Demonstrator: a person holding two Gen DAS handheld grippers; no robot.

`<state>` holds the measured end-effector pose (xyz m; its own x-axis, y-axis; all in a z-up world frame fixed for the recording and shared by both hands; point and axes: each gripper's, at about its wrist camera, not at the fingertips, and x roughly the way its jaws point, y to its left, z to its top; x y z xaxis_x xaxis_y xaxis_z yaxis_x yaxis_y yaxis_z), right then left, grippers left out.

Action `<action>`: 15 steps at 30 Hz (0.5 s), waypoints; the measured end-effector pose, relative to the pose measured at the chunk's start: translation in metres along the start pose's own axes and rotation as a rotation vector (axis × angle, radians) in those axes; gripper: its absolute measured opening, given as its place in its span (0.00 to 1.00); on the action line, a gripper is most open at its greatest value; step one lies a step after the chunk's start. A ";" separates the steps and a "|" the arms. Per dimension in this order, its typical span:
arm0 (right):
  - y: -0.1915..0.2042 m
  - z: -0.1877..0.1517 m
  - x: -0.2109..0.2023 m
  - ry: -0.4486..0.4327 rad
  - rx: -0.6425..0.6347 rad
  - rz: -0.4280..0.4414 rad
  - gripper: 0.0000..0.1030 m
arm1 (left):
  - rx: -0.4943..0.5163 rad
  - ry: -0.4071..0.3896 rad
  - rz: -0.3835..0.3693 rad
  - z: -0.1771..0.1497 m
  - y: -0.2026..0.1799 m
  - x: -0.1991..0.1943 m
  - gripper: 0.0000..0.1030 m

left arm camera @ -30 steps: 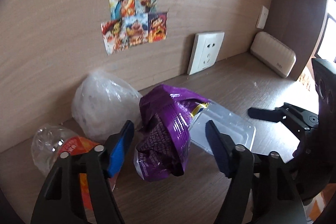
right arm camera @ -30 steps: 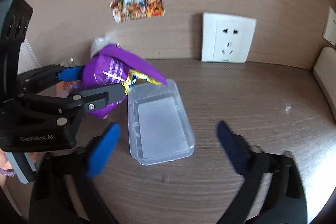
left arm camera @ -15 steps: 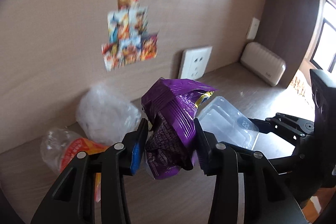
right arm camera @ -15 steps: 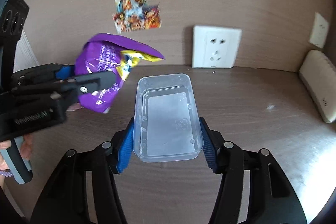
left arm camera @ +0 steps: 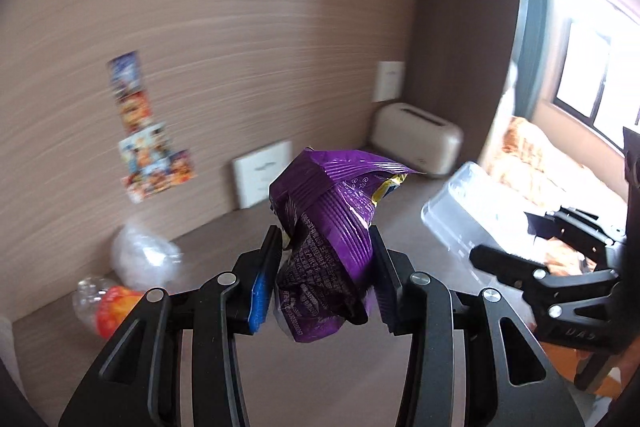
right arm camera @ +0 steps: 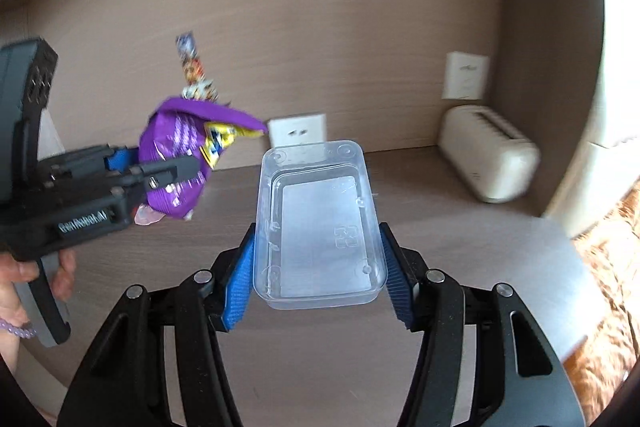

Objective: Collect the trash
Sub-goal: 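Carry purple bag and plastic box to the bin and open both tools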

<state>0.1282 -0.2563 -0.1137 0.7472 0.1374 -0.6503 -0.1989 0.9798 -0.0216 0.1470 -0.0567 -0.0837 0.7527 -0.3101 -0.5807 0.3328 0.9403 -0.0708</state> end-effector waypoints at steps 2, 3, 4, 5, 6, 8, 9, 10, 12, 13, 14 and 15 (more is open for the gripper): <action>-0.013 -0.006 -0.029 -0.023 0.024 -0.033 0.56 | 0.022 -0.006 -0.042 -0.002 -0.026 -0.005 0.41; -0.019 -0.009 -0.041 -0.029 0.034 -0.050 0.56 | 0.030 -0.007 -0.058 -0.002 -0.037 -0.005 0.41; -0.025 -0.012 -0.053 -0.033 0.043 -0.064 0.56 | 0.039 -0.006 -0.081 -0.002 -0.050 -0.007 0.41; -0.030 -0.015 -0.062 -0.038 0.052 -0.077 0.56 | 0.049 -0.005 -0.098 -0.003 -0.061 -0.007 0.41; -0.037 -0.021 -0.074 -0.041 0.066 -0.096 0.56 | 0.063 -0.004 -0.119 -0.003 -0.076 -0.008 0.41; -0.050 -0.035 -0.099 -0.046 0.093 -0.137 0.56 | 0.086 0.002 -0.161 -0.006 -0.102 -0.009 0.41; -0.055 -0.040 -0.106 -0.045 0.104 -0.151 0.56 | 0.102 0.004 -0.183 -0.007 -0.118 -0.011 0.41; -0.061 -0.047 -0.113 -0.044 0.119 -0.168 0.56 | 0.114 0.008 -0.202 -0.009 -0.132 -0.011 0.41; -0.073 -0.063 -0.133 -0.043 0.150 -0.206 0.56 | 0.138 0.015 -0.240 -0.014 -0.156 -0.013 0.41; -0.079 -0.070 -0.140 -0.040 0.165 -0.223 0.56 | 0.150 0.021 -0.258 -0.017 -0.169 -0.013 0.41; -0.085 -0.078 -0.147 -0.039 0.180 -0.238 0.56 | 0.162 0.027 -0.275 -0.019 -0.181 -0.014 0.41; -0.092 -0.088 -0.159 -0.036 0.203 -0.261 0.56 | 0.174 0.033 -0.292 -0.023 -0.193 -0.015 0.41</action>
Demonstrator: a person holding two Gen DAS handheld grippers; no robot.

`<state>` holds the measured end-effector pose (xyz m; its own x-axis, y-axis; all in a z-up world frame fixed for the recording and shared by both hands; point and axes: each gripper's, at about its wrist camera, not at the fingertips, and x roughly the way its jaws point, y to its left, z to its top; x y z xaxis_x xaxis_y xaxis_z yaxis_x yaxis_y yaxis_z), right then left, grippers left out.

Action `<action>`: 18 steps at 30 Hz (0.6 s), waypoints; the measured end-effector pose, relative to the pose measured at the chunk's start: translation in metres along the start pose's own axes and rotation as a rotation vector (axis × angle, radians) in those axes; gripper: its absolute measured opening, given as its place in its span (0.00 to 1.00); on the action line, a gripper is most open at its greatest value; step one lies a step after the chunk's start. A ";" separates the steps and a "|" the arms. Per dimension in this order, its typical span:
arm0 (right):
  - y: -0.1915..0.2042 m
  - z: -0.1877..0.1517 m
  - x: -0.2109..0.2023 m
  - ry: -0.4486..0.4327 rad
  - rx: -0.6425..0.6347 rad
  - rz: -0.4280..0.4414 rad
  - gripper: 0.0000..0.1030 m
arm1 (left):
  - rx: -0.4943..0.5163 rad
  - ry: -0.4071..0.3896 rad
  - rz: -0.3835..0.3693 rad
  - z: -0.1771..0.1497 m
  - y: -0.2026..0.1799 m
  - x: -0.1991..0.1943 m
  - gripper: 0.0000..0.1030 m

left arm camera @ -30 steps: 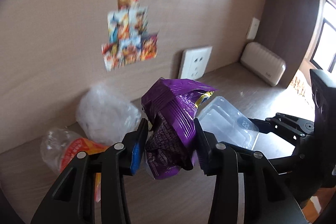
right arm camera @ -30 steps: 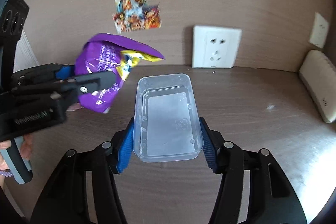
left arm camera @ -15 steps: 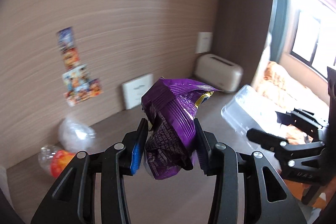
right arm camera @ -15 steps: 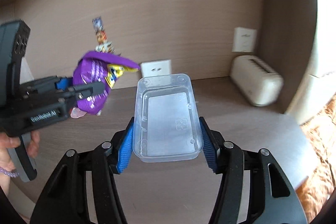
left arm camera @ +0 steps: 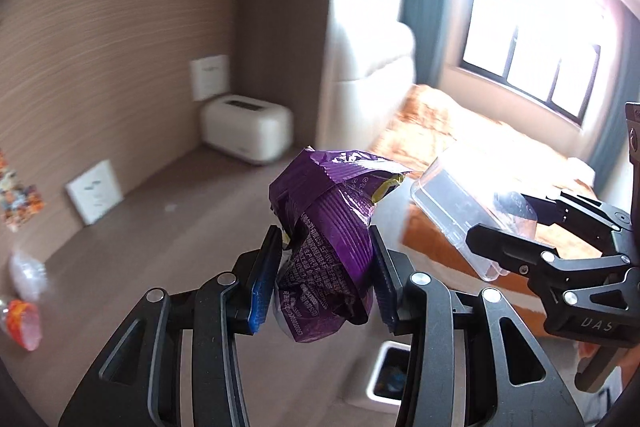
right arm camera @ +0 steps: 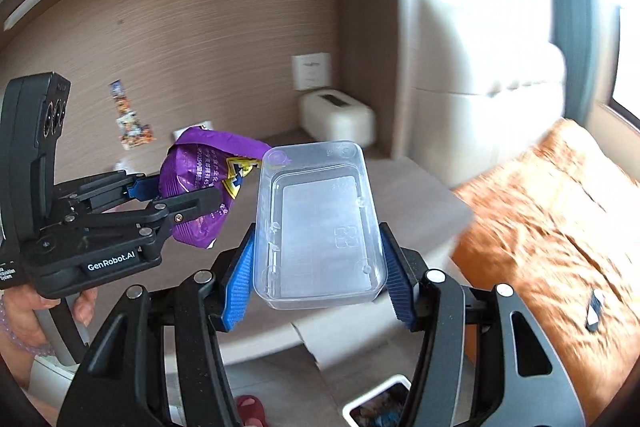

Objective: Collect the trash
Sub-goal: 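Carry purple bag and plastic box to the bin and open both tools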

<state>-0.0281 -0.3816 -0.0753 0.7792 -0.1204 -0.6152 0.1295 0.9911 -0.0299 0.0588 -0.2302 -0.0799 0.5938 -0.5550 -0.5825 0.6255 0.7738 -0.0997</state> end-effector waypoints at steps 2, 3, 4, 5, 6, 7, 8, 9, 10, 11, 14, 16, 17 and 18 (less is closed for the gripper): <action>-0.016 -0.012 -0.011 0.009 0.025 -0.034 0.56 | 0.021 0.013 -0.038 -0.003 -0.023 0.005 0.41; -0.022 -0.018 -0.015 0.013 0.037 -0.046 0.56 | 0.035 0.020 -0.054 -0.005 -0.036 0.008 0.41; -0.030 -0.025 -0.021 0.017 0.052 -0.061 0.56 | 0.049 0.027 -0.072 -0.007 -0.049 0.011 0.41; -0.038 -0.032 -0.028 0.020 0.067 -0.078 0.56 | 0.058 0.033 -0.085 -0.008 -0.058 0.013 0.41; -0.044 -0.038 -0.033 0.022 0.080 -0.092 0.56 | 0.073 0.041 -0.101 -0.010 -0.071 0.016 0.41; -0.050 -0.045 -0.037 0.026 0.095 -0.104 0.56 | 0.086 0.049 -0.115 -0.012 -0.082 0.019 0.41; -0.057 -0.052 -0.042 0.030 0.114 -0.117 0.56 | 0.095 0.056 -0.128 -0.014 -0.091 0.022 0.41; -0.064 -0.059 -0.047 0.032 0.129 -0.127 0.56 | 0.108 0.063 -0.146 -0.017 -0.103 0.025 0.41; -0.070 -0.065 -0.051 0.036 0.142 -0.136 0.56 | 0.121 0.071 -0.158 -0.020 -0.113 0.029 0.41; -0.077 -0.073 -0.055 0.045 0.159 -0.151 0.56 | 0.135 0.083 -0.170 -0.023 -0.123 0.033 0.41; -0.093 -0.093 -0.063 0.056 0.204 -0.185 0.56 | 0.164 0.111 -0.202 -0.031 -0.144 0.044 0.41; -0.102 -0.105 -0.065 0.066 0.232 -0.207 0.56 | 0.188 0.140 -0.223 -0.040 -0.158 0.055 0.41; -0.109 -0.114 -0.066 0.077 0.254 -0.215 0.56 | 0.200 0.151 -0.236 -0.045 -0.166 0.061 0.41; -0.114 -0.120 -0.066 0.085 0.268 -0.221 0.56 | 0.209 0.162 -0.241 -0.050 -0.174 0.066 0.41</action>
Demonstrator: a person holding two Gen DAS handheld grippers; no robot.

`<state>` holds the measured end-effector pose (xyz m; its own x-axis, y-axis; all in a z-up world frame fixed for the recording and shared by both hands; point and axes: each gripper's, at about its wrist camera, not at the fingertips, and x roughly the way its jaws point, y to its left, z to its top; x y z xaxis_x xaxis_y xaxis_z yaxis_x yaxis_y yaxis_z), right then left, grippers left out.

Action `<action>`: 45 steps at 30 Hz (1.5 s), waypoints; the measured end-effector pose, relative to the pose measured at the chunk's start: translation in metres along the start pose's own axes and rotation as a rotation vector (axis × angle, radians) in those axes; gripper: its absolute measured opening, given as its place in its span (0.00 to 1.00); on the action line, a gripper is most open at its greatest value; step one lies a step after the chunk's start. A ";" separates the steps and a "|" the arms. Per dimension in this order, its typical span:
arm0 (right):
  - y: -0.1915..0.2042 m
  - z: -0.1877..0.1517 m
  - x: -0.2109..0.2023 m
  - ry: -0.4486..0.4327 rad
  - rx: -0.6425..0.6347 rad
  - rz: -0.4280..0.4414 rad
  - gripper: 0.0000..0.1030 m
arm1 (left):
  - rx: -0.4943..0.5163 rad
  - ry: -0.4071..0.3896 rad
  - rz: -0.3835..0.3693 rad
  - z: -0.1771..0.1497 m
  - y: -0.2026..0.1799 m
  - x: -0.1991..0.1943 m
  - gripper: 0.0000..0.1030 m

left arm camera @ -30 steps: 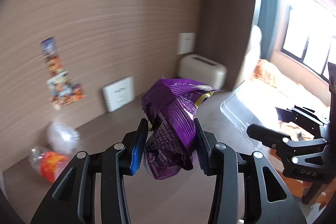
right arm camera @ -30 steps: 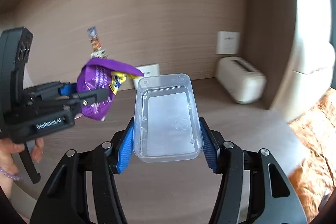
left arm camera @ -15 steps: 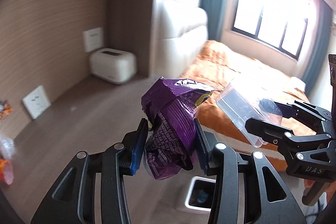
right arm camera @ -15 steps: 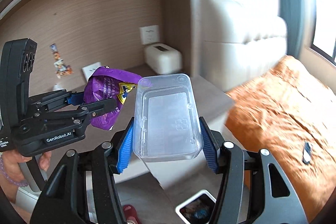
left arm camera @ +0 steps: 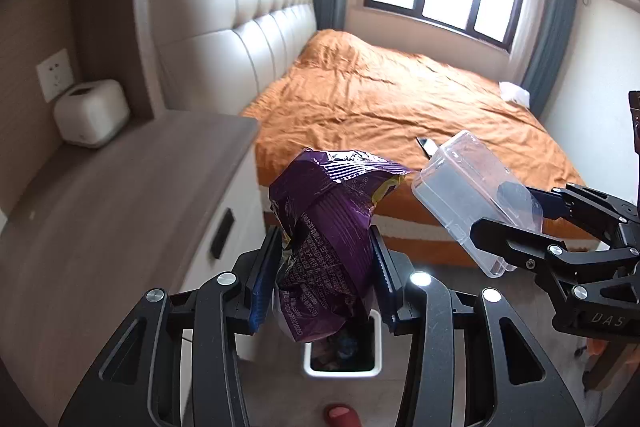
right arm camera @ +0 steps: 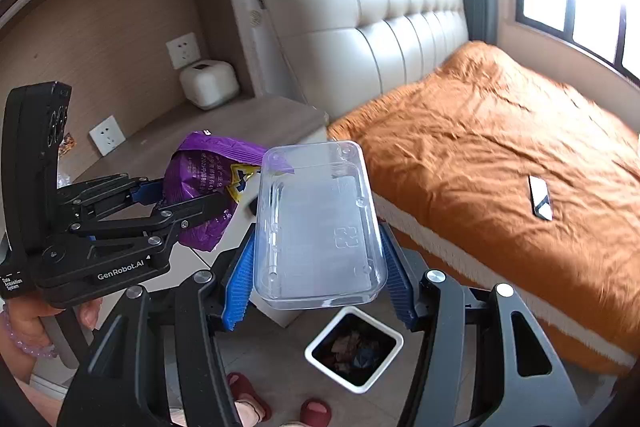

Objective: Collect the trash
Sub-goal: 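Carry purple bag and plastic box to the bin and open both tools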

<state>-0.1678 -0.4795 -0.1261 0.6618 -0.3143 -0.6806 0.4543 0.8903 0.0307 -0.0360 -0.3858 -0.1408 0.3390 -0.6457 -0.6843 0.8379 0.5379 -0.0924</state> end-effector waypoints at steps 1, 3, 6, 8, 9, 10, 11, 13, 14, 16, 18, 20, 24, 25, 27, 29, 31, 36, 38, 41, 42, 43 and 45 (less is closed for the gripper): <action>-0.006 -0.007 0.003 0.011 0.014 -0.012 0.56 | 0.009 0.017 -0.007 -0.003 -0.004 0.007 0.41; -0.017 -0.019 0.011 0.039 0.040 -0.020 0.56 | 0.026 0.053 -0.022 -0.009 -0.010 0.026 0.41; -0.030 -0.038 0.025 0.077 0.067 -0.043 0.56 | 0.043 0.106 -0.044 -0.023 -0.019 0.054 0.41; -0.040 -0.051 0.038 0.103 0.095 -0.053 0.56 | 0.048 0.140 -0.055 -0.033 -0.020 0.076 0.41; -0.044 -0.056 0.045 0.118 0.105 -0.056 0.56 | 0.049 0.154 -0.060 -0.037 -0.019 0.085 0.41; -0.048 -0.063 0.053 0.131 0.120 -0.061 0.56 | 0.051 0.169 -0.062 -0.041 -0.018 0.096 0.41; -0.051 -0.067 0.059 0.140 0.132 -0.062 0.56 | 0.055 0.190 -0.060 -0.049 -0.018 0.110 0.41; -0.059 -0.082 0.079 0.169 0.158 -0.067 0.56 | 0.061 0.213 -0.058 -0.062 -0.015 0.131 0.41; -0.064 -0.091 0.092 0.185 0.175 -0.070 0.56 | 0.062 0.224 -0.058 -0.067 -0.014 0.141 0.41; -0.072 -0.106 0.112 0.212 0.200 -0.067 0.56 | 0.057 0.253 -0.063 -0.084 -0.010 0.168 0.41; -0.080 -0.127 0.140 0.245 0.227 -0.068 0.56 | 0.052 0.285 -0.070 -0.103 -0.006 0.200 0.41; -0.085 -0.143 0.161 0.271 0.247 -0.074 0.56 | 0.058 0.316 -0.066 -0.124 -0.003 0.229 0.41; -0.091 -0.182 0.210 0.336 0.274 -0.075 0.56 | 0.057 0.383 -0.058 -0.168 0.005 0.283 0.41; -0.093 -0.192 0.223 0.352 0.278 -0.076 0.56 | 0.053 0.397 -0.060 -0.175 0.007 0.294 0.41; -0.095 -0.208 0.245 0.376 0.288 -0.069 0.56 | 0.051 0.431 -0.065 -0.195 0.008 0.318 0.41; -0.095 -0.221 0.263 0.395 0.285 -0.066 0.56 | 0.058 0.452 -0.067 -0.212 0.008 0.338 0.41; -0.097 -0.234 0.284 0.412 0.284 -0.060 0.56 | 0.060 0.475 -0.078 -0.231 0.010 0.360 0.41; -0.101 -0.257 0.321 0.441 0.271 -0.034 0.63 | 0.062 0.492 -0.116 -0.259 0.022 0.394 0.48; -0.103 -0.264 0.332 0.463 0.253 -0.042 0.88 | 0.068 0.492 -0.096 -0.268 0.030 0.407 0.80; -0.116 -0.275 0.344 0.477 0.274 -0.083 0.96 | 0.033 0.495 -0.108 -0.276 0.045 0.413 0.96; -0.119 -0.277 0.346 0.485 0.285 -0.089 0.96 | 0.031 0.501 -0.114 -0.279 0.048 0.414 0.96; -0.122 -0.278 0.348 0.492 0.296 -0.097 0.96 | 0.040 0.505 -0.108 -0.280 0.049 0.415 0.96; -0.122 -0.276 0.351 0.508 0.308 -0.098 0.96 | 0.071 0.500 -0.095 -0.280 0.045 0.414 0.96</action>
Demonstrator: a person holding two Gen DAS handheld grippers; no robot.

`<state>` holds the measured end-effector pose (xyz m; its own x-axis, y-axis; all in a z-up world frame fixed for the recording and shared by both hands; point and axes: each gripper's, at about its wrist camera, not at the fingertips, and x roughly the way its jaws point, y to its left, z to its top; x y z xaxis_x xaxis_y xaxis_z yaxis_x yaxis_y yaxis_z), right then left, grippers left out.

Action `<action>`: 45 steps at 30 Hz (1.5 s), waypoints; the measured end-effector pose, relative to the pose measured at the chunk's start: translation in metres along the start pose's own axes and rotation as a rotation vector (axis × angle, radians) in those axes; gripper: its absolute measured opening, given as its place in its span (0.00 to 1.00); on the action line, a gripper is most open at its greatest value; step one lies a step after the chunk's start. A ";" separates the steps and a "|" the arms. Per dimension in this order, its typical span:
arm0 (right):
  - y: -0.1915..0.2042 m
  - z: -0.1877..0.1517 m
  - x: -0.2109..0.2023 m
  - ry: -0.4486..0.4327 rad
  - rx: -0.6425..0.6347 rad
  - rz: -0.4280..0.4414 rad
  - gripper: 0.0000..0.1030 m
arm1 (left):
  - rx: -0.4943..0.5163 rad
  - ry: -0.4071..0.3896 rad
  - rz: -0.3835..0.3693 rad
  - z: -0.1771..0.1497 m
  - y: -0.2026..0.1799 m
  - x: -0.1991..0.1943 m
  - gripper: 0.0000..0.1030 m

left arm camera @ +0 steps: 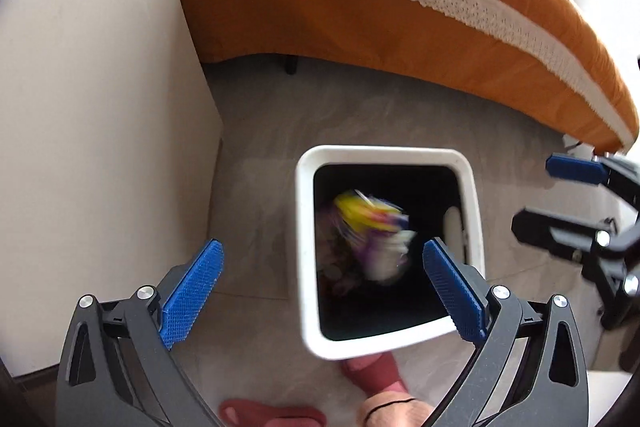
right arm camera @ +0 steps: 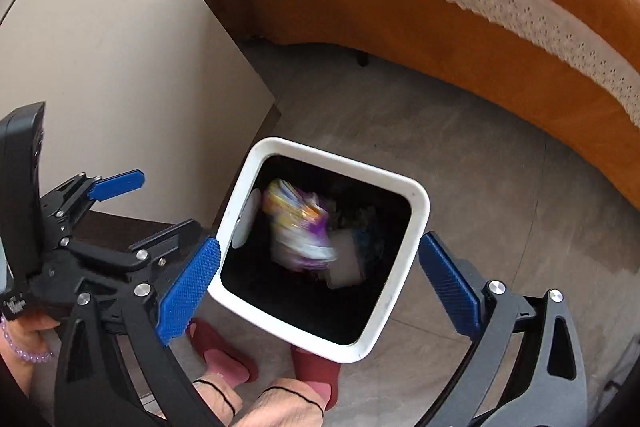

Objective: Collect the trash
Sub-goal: 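Carry purple bag and plastic box to the bin and open both tools, then move both open tools back to the desk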

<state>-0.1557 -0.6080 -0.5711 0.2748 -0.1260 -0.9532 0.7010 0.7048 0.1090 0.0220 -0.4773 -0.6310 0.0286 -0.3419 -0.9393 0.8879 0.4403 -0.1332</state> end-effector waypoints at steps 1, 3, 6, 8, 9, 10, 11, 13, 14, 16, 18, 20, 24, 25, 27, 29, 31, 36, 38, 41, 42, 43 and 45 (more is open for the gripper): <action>0.001 0.002 -0.002 -0.004 0.001 -0.009 0.96 | 0.007 -0.003 -0.001 -0.001 -0.002 -0.002 0.96; 0.005 0.008 -0.007 -0.011 -0.007 -0.015 0.96 | 0.007 0.000 -0.008 0.000 -0.005 -0.007 0.96; 0.015 0.012 -0.019 -0.029 -0.017 -0.016 0.96 | 0.015 -0.004 -0.019 0.002 -0.011 -0.020 0.96; 0.022 0.015 -0.028 -0.033 -0.026 -0.015 0.96 | 0.023 -0.012 -0.013 0.004 -0.014 -0.030 0.96; 0.027 0.018 -0.037 -0.041 -0.034 -0.019 0.96 | 0.025 -0.017 -0.018 0.005 -0.014 -0.039 0.96; 0.029 0.019 -0.041 -0.046 -0.039 -0.018 0.96 | 0.023 -0.023 -0.018 0.008 -0.016 -0.045 0.96; 0.033 0.021 -0.050 -0.050 -0.045 -0.015 0.96 | 0.018 -0.029 -0.018 0.010 -0.016 -0.052 0.96; 0.038 0.024 -0.062 -0.059 -0.053 -0.013 0.96 | 0.005 -0.051 -0.027 0.016 -0.015 -0.071 0.96; 0.042 0.027 -0.073 -0.072 -0.059 -0.011 0.96 | -0.003 -0.065 -0.026 0.020 -0.016 -0.083 0.96; 0.047 0.030 -0.086 -0.084 -0.069 -0.010 0.96 | -0.017 -0.089 -0.030 0.026 -0.014 -0.102 0.96; 0.056 0.034 -0.108 -0.108 -0.080 -0.013 0.96 | -0.034 -0.115 -0.025 0.032 -0.013 -0.123 0.96; 0.064 0.039 -0.128 -0.129 -0.093 -0.015 0.96 | -0.057 -0.143 -0.023 0.039 -0.011 -0.148 0.96; 0.078 0.049 -0.172 -0.197 -0.121 -0.008 0.96 | -0.080 -0.193 -0.002 0.046 -0.010 -0.194 0.96; 0.080 0.051 -0.184 -0.217 -0.129 -0.007 0.96 | -0.088 -0.205 0.004 0.048 -0.009 -0.207 0.96; 0.085 0.056 -0.210 -0.265 -0.147 0.000 0.96 | -0.109 -0.230 0.010 0.051 -0.009 -0.232 0.96; 0.091 0.060 -0.233 -0.308 -0.162 -0.006 0.96 | -0.129 -0.240 0.018 0.054 -0.008 -0.255 0.96; 0.101 0.065 -0.262 -0.365 -0.183 -0.029 0.96 | -0.139 -0.268 0.023 0.057 -0.010 -0.282 0.96; 0.126 0.075 -0.319 -0.474 -0.243 0.005 0.96 | -0.182 -0.379 0.070 0.063 -0.012 -0.354 0.95; 0.137 0.080 -0.335 -0.497 -0.271 0.026 0.96 | -0.211 -0.420 0.092 0.061 -0.007 -0.386 0.95; 0.165 0.085 -0.359 -0.549 -0.331 0.089 0.96 | -0.241 -0.475 0.150 0.053 0.002 -0.423 0.95; 0.174 0.085 -0.365 -0.565 -0.349 0.103 0.96 | -0.256 -0.491 0.184 0.049 0.007 -0.438 0.95; 0.186 0.086 -0.371 -0.584 -0.371 0.121 0.96 | -0.268 -0.502 0.204 0.044 0.013 -0.450 0.95; 0.210 0.088 -0.380 -0.603 -0.416 0.163 0.96 | -0.308 -0.526 0.255 0.030 0.028 -0.476 0.95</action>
<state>-0.0555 -0.4734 -0.1614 0.7508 -0.2740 -0.6010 0.3472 0.9378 0.0062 0.0470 -0.3278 -0.1783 0.5105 -0.5209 -0.6842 0.6536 0.7520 -0.0848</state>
